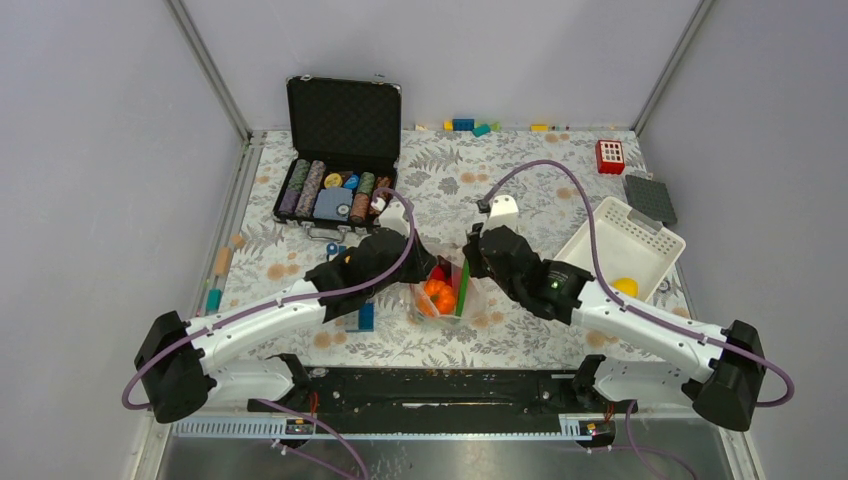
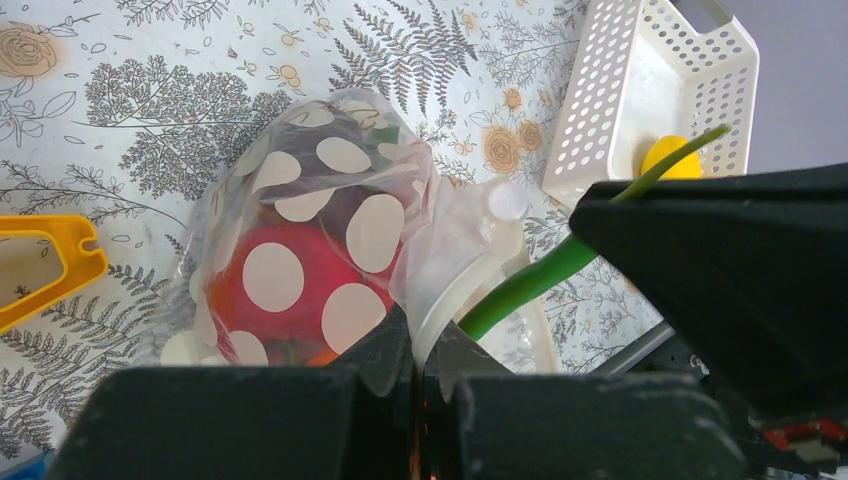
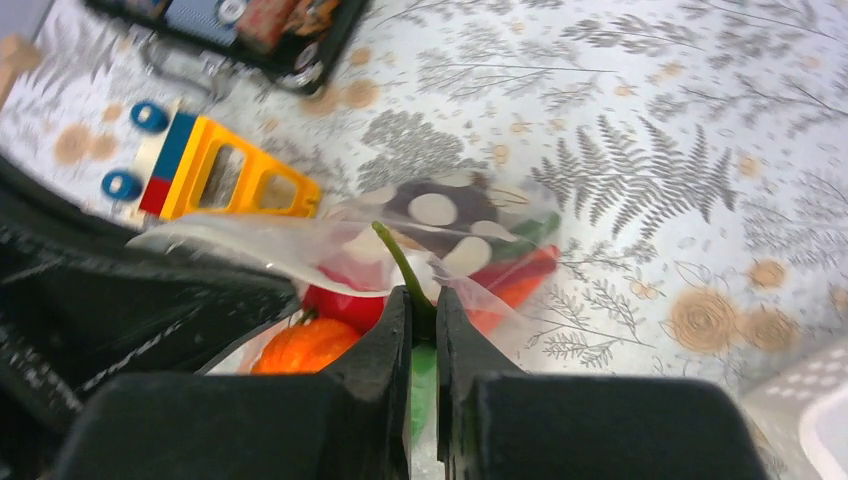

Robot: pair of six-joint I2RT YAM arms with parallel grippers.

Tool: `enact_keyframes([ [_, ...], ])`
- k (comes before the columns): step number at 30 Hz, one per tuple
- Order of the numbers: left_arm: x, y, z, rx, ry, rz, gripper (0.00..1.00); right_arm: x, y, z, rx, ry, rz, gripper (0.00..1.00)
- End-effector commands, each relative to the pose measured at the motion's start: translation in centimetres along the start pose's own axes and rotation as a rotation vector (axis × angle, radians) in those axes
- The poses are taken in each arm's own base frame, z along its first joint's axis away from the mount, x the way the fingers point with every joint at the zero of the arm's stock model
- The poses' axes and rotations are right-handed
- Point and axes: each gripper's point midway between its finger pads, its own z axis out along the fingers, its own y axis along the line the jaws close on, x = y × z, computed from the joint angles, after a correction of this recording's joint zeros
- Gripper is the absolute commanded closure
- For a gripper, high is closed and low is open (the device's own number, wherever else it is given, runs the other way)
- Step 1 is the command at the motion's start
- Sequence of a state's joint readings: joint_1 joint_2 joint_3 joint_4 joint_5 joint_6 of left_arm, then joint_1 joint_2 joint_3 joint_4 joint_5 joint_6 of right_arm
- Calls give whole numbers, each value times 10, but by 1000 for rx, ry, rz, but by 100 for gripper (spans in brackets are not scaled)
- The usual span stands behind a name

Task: Place the food in the zip-top bag and seal the zipper
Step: Place the fake vegetable in the zipper food storage bag.

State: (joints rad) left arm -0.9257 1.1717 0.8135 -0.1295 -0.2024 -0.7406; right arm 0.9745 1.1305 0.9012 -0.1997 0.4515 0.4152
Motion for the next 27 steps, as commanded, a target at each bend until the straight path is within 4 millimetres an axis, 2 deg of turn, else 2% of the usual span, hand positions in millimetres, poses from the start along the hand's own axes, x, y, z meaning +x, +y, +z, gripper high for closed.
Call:
enact_keyframes([
  [1,-26,-16,-11,38,-75,-39,100,-25,-33,-11,199,-135,181,100],
  [6,-12,-10,-24,48,-44,-14,100,-42,-30,-13,180,-219,275,100],
  [9,4,-9,-32,52,7,48,100,-54,-19,-14,115,-261,273,100],
  [12,13,-5,-39,27,46,111,86,-66,3,-12,-13,-314,221,100],
  [14,15,0,-42,-4,52,155,75,-65,14,-5,-61,-311,173,100],
  [16,9,7,-43,-49,44,190,64,-60,25,1,-105,-286,154,100],
  [19,-3,6,-45,-85,34,231,44,-54,37,6,-157,-260,155,100],
  [24,-22,-8,-43,-88,38,326,23,-58,40,-4,-190,-252,127,100],
  [27,-27,-20,-38,-57,58,402,18,-55,32,-10,-161,-232,105,100],
])
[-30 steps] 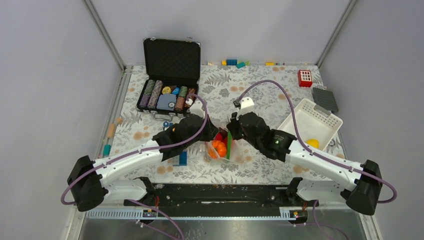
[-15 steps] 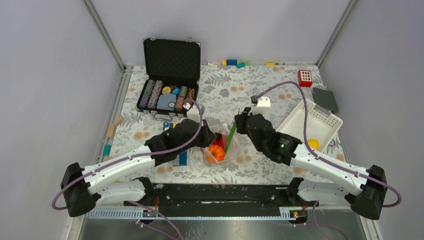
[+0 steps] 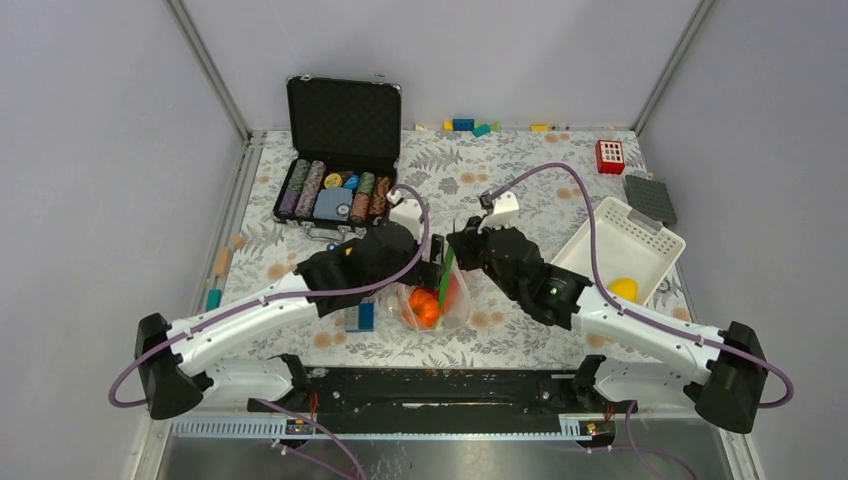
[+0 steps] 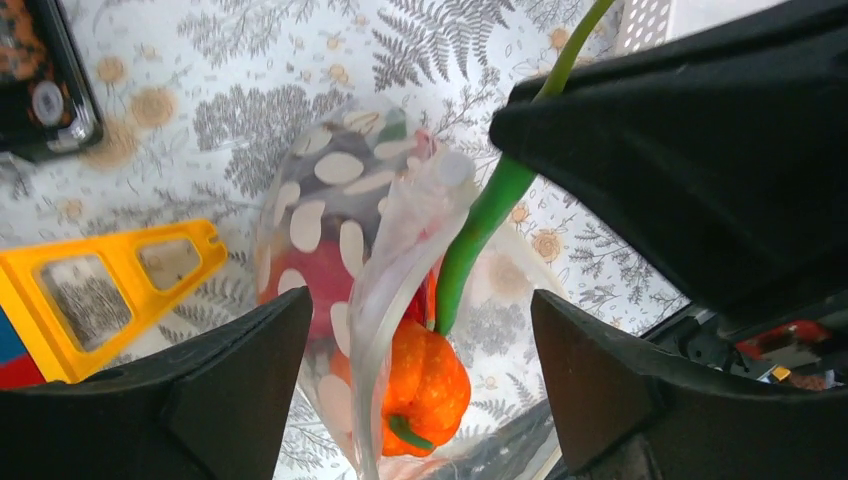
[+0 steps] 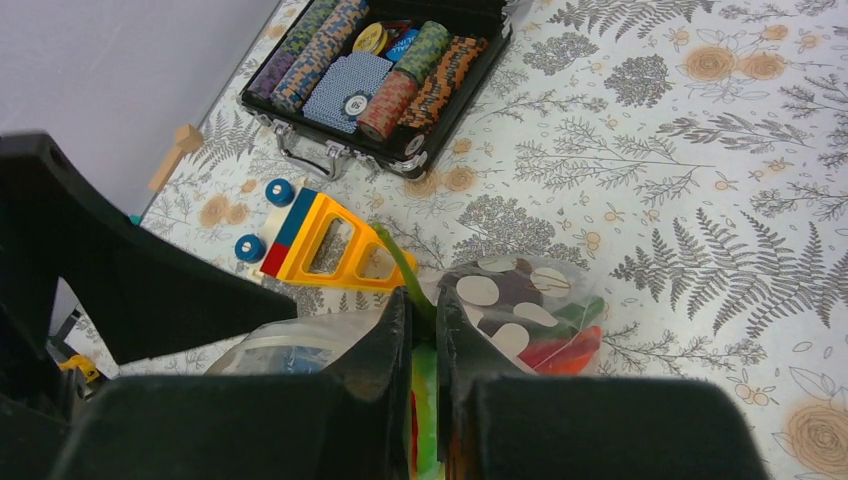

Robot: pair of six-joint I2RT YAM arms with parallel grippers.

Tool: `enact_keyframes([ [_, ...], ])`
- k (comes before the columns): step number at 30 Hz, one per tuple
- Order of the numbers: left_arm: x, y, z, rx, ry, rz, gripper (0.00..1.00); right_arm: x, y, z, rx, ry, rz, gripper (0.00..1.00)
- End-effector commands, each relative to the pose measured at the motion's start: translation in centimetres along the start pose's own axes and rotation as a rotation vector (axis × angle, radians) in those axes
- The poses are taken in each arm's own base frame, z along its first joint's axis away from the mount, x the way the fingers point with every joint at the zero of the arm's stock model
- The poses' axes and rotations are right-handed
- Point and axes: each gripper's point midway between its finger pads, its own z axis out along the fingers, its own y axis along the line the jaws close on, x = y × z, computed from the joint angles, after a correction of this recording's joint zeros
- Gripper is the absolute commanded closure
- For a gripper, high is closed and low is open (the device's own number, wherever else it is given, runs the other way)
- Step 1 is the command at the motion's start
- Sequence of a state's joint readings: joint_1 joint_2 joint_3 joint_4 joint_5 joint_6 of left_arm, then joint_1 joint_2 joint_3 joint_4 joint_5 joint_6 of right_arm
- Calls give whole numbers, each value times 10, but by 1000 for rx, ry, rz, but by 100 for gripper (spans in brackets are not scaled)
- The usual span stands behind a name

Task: Place the food in the zip-top bag and seal the zipper
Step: Place the fake vegetable in the zipper food storage bag.

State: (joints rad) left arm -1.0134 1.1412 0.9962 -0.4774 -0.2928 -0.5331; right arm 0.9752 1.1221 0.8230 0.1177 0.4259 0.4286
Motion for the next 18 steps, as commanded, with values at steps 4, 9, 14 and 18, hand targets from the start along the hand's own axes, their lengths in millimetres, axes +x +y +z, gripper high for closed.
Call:
enact_keyframes([
  [4,-37,-6,4,-25,-19,245,16,-12,-11,-26,23,-2,-7,100],
  [9,-30,-18,15,44,62,404,16,-6,-13,-43,-7,33,10,100],
  [14,-23,-36,28,119,123,441,21,0,-28,-47,46,20,17,100],
  [18,-13,-34,40,104,180,467,32,3,-34,-49,66,15,19,100],
])
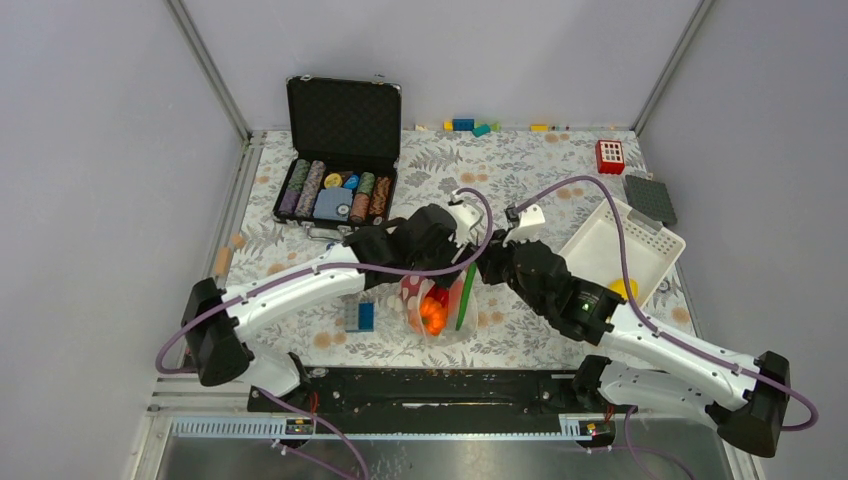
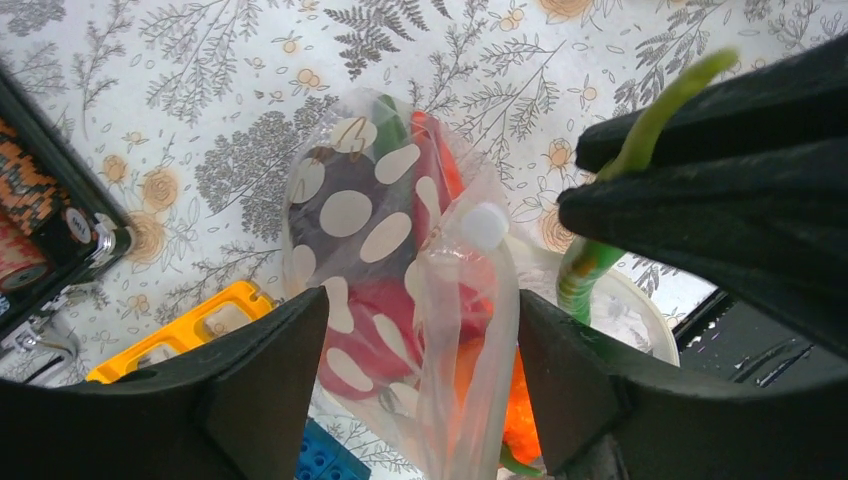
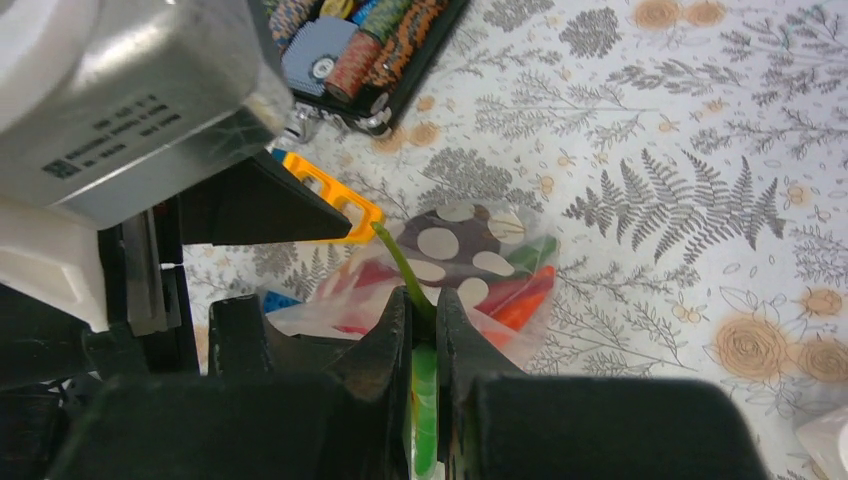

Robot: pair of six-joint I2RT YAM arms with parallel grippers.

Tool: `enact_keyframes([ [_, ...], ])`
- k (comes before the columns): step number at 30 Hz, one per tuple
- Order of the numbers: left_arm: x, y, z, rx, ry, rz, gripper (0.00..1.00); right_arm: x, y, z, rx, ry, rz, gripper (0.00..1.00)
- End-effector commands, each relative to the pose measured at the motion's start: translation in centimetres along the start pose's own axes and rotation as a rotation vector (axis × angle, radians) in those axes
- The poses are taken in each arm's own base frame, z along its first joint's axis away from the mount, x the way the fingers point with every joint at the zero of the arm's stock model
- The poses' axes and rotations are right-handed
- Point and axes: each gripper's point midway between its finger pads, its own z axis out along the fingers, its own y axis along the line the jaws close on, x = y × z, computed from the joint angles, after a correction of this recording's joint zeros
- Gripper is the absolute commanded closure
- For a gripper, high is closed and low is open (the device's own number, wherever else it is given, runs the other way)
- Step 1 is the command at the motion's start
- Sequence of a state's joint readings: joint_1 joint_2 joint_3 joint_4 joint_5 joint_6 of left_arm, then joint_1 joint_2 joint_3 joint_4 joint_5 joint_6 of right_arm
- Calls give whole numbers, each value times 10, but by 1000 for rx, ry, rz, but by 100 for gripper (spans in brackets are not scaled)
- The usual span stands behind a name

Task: Place the food in the zip-top bag and seal the zipper
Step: Place the fake vegetable in the zipper food storage bag.

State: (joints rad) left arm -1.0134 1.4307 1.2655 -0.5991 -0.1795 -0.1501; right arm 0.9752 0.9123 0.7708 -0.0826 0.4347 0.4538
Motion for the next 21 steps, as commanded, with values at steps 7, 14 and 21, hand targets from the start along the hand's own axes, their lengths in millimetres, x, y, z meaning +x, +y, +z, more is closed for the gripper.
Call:
enact_keyframes([
  [7,-24,8,4,-64,-20,24,88,0,-5,-5,5,-41,47,100],
  [14,-59,17,-9,-149,-158,-109,100,-20,32,-15,-237,-149,5,100],
  [21,-92,14,-36,-123,-347,-267,100,-11,59,-6,-352,-75,-134,100],
])
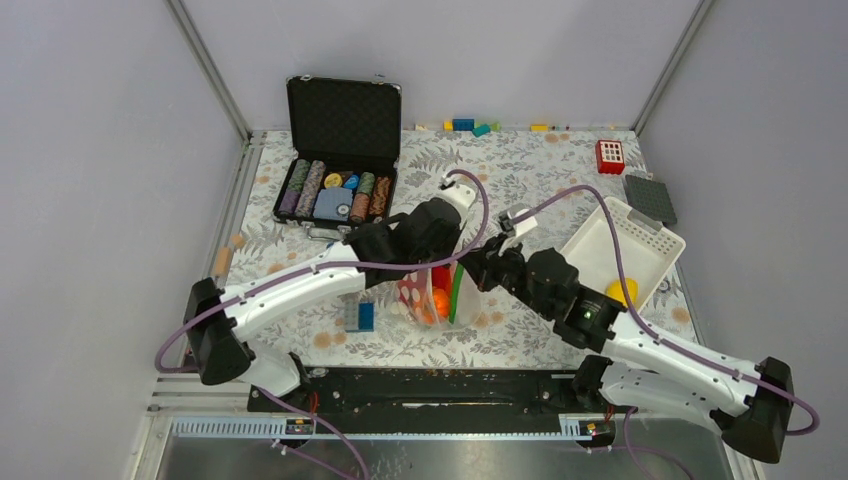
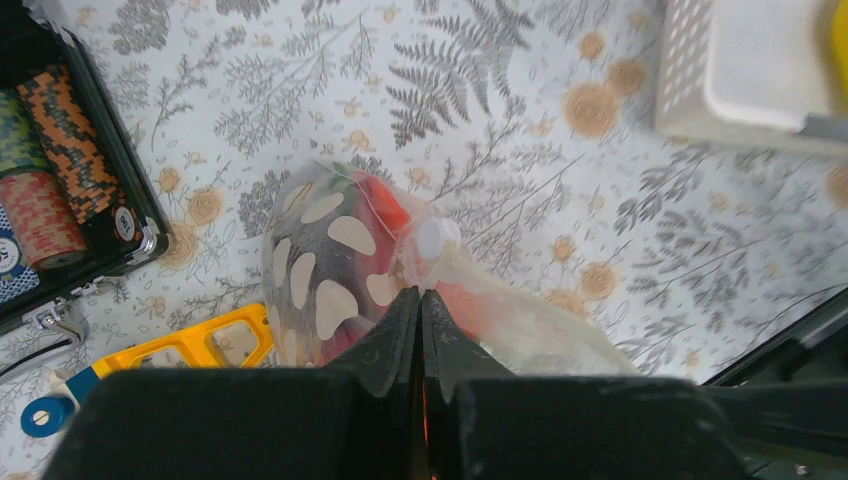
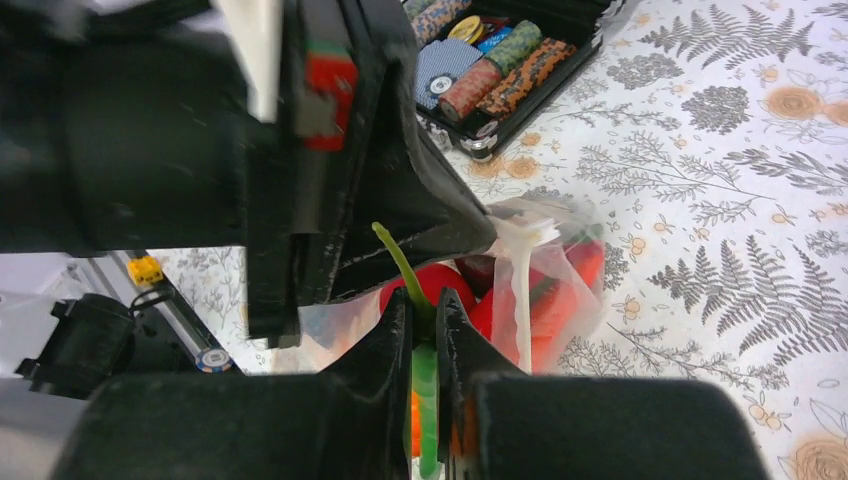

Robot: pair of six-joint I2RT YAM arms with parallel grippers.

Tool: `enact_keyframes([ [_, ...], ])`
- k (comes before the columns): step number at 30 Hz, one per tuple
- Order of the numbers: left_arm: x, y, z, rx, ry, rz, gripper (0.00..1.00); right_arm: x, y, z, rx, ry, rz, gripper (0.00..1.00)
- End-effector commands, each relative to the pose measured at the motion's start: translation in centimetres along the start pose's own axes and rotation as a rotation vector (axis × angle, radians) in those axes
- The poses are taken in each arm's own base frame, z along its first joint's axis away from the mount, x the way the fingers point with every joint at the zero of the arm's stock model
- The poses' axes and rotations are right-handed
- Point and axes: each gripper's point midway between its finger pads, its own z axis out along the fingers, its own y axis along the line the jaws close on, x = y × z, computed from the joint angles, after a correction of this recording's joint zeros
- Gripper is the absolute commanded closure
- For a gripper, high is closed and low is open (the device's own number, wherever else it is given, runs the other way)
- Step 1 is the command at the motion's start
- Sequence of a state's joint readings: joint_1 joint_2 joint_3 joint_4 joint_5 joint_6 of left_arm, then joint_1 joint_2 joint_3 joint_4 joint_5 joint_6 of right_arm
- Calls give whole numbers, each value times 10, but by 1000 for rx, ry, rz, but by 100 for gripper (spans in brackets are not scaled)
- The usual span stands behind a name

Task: Place the food in the zip-top bag and seal the zipper
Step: Place the fake vegetable in the zipper food storage bag.

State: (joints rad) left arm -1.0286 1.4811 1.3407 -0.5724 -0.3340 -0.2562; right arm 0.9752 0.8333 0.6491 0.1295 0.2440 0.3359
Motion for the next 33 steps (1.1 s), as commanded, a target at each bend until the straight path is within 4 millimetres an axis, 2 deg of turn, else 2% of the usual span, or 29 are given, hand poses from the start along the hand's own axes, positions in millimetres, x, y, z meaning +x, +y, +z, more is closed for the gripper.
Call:
enact_keyframes([
  [1,-69,4,-39,1,-278,-197,100,-9,26,15,-106,18,-75,100],
  [6,-78,14,-57,-5,-372,-263,100,18,9,29,-11,137,-113,100],
  [10,-79,20,-63,-14,-399,-295,100,38,12,40,-26,233,-137,100],
  [15,-77,18,-63,0,-403,-315,100,52,16,52,-28,297,-123,100],
  [19,-76,22,-64,-10,-417,-348,100,75,9,54,18,398,-103,100],
  [23,-79,27,-65,-26,-444,-377,100,102,18,55,-43,513,-97,100],
  [26,-82,29,-66,-14,-461,-396,100,116,11,59,2,554,-80,100],
  [31,-86,32,-64,10,-490,-442,100,127,18,62,-38,563,-65,99],
  [33,-87,30,-64,32,-493,-443,100,121,21,60,-52,534,-63,91],
])
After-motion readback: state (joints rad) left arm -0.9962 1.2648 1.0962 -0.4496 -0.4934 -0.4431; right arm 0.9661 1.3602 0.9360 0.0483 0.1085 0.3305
